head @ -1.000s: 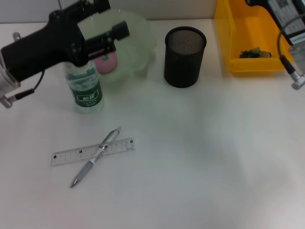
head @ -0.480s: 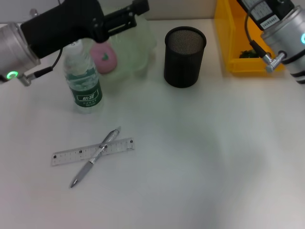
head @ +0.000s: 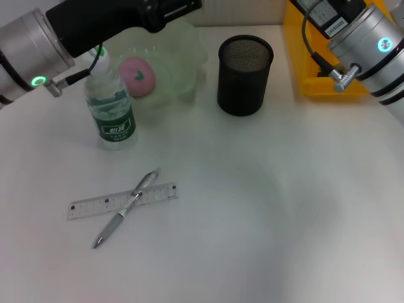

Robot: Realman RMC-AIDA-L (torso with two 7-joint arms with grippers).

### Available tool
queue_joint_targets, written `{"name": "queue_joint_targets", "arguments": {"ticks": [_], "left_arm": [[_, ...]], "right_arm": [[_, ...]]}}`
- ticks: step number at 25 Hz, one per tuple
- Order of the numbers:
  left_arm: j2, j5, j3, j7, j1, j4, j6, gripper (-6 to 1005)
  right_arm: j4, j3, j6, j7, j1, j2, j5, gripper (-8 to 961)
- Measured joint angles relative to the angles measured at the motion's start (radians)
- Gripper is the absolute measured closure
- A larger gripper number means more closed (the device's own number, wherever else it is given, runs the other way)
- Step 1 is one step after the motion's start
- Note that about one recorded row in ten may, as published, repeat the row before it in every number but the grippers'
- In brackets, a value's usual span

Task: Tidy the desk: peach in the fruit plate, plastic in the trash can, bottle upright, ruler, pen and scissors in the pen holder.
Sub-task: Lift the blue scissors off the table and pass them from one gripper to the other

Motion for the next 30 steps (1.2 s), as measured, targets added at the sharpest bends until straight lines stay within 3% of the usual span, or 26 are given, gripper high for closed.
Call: {"name": "queue_joint_targets", "arguments": {"ticks": [3,16,28,30], "left_arm": [[0.0,-0.044,0.044,0.024,-0.001,0.0,-0.029,318],[0.0,-0.071,0.085,0.025,-0.011,0.0,-0.125,320],[0.001,-0.072,0.106,0.036,-0.012,-0.01,-0.127,322],[0.001,-0.071,0.109,0.036,-0.012,-0.01,-0.127,412]], "right_arm": [[0.0,0.0,0.003,0.0,0.005,0.0,-0.002,729],[0.009,-0.005,0.023,-0.001,0.016,0.0,-0.027,728],[0.013,0.002,0.034,-0.003,0.013,0.0,-0.045,728],[0.013,0.003,0.033,-0.003,0.012,0.0,-0.048,728]]}}
